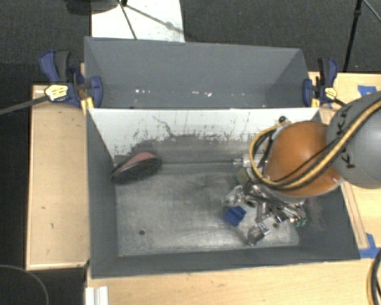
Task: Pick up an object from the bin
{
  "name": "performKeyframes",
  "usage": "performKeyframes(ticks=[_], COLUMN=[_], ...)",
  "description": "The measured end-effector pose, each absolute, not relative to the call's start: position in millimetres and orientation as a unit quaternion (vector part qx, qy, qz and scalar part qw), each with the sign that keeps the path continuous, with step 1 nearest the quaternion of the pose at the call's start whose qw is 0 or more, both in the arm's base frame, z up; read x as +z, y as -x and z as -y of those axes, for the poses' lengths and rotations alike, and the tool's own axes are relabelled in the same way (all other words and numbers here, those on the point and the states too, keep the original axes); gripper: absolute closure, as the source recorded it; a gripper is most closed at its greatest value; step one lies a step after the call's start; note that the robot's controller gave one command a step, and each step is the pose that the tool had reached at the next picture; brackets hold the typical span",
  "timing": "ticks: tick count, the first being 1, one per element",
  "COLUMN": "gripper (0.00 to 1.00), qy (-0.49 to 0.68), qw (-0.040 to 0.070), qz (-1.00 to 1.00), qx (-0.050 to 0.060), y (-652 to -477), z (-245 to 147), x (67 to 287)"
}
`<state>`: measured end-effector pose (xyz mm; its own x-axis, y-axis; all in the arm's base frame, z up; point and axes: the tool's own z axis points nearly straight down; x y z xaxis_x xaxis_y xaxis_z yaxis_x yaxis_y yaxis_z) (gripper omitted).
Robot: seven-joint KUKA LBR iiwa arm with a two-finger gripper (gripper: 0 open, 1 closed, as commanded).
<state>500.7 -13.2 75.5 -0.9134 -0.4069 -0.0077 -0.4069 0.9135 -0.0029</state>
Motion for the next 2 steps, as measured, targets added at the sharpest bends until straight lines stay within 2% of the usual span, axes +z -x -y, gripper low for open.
performKeyframes(ticks=[1,2], gripper=[1.00,1.00], qy=[0.208,0.212], qw=[0.007,0.005], qz=[-0.978,-0.977], qx=[0.000,-0.001], y=[-501.7,-501.0], z=[10.5,7.9], x=[77.4,210.5])
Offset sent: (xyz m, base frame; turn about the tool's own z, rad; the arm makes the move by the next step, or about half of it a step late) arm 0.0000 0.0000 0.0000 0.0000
